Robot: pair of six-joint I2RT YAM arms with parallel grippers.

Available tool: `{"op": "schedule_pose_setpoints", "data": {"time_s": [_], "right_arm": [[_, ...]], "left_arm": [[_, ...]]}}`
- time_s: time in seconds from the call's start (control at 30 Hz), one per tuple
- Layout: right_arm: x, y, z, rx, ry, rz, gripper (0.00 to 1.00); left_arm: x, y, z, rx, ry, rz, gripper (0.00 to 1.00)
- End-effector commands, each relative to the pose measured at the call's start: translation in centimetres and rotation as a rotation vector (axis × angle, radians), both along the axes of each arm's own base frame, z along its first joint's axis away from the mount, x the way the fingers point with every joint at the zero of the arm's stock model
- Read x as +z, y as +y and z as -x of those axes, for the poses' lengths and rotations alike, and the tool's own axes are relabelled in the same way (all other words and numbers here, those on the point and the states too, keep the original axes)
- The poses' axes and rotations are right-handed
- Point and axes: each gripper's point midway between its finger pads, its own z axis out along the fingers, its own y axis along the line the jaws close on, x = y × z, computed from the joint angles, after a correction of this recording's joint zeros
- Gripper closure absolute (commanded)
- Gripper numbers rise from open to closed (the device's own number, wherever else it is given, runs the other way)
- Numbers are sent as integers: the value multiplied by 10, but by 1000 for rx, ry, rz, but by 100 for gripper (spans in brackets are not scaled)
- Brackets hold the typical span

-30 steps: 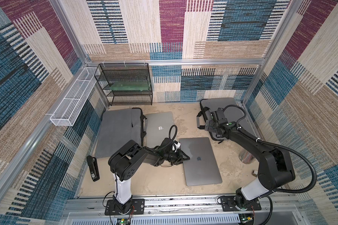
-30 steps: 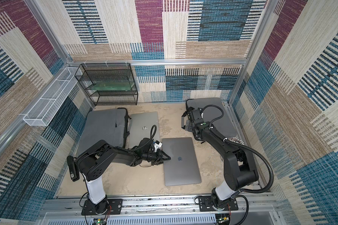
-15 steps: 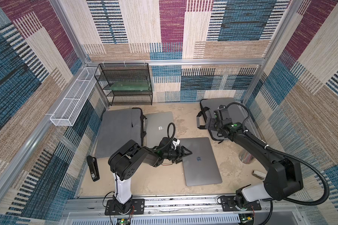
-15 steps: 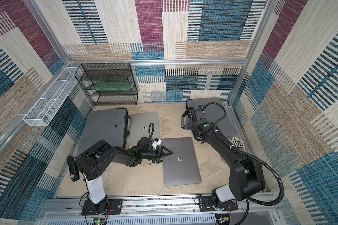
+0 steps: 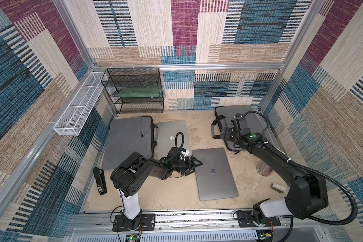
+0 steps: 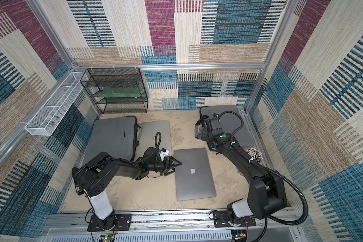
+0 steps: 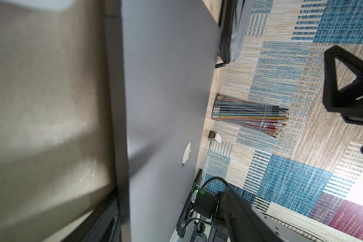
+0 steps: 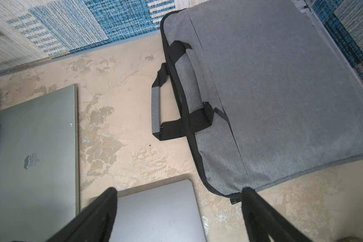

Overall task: Open the zippered laptop bag and take out the laptop
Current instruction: Place the laptop at the center of the board.

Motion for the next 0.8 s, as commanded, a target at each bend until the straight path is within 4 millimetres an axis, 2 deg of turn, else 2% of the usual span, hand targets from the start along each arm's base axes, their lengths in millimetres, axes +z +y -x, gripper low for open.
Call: {"op": "schedule_pose_setpoints", "data": {"time_s": [0.0, 0.1, 0.27, 0.37, 0.53, 0.77], "right_arm": [[3, 3, 2, 5, -13, -27, 5], [4, 3, 4, 9, -17, -30, 5], [6, -1, 7, -5, -29, -16, 5], [7, -4, 10, -16, -48, -3, 5], [11, -8, 14, -30, -91, -7, 5], [3, -8, 17, -15, -114, 13, 5]], "left_arm": [[-19, 17, 7, 37, 62, -86, 22], [-11, 25, 5, 51, 47, -101, 19], [14, 42, 0, 73, -34, -185, 1], [39, 60, -5, 92, -133, -287, 1], [78, 105, -14, 179, -313, -498, 1], [118, 169, -20, 357, -523, -716, 1]]}}
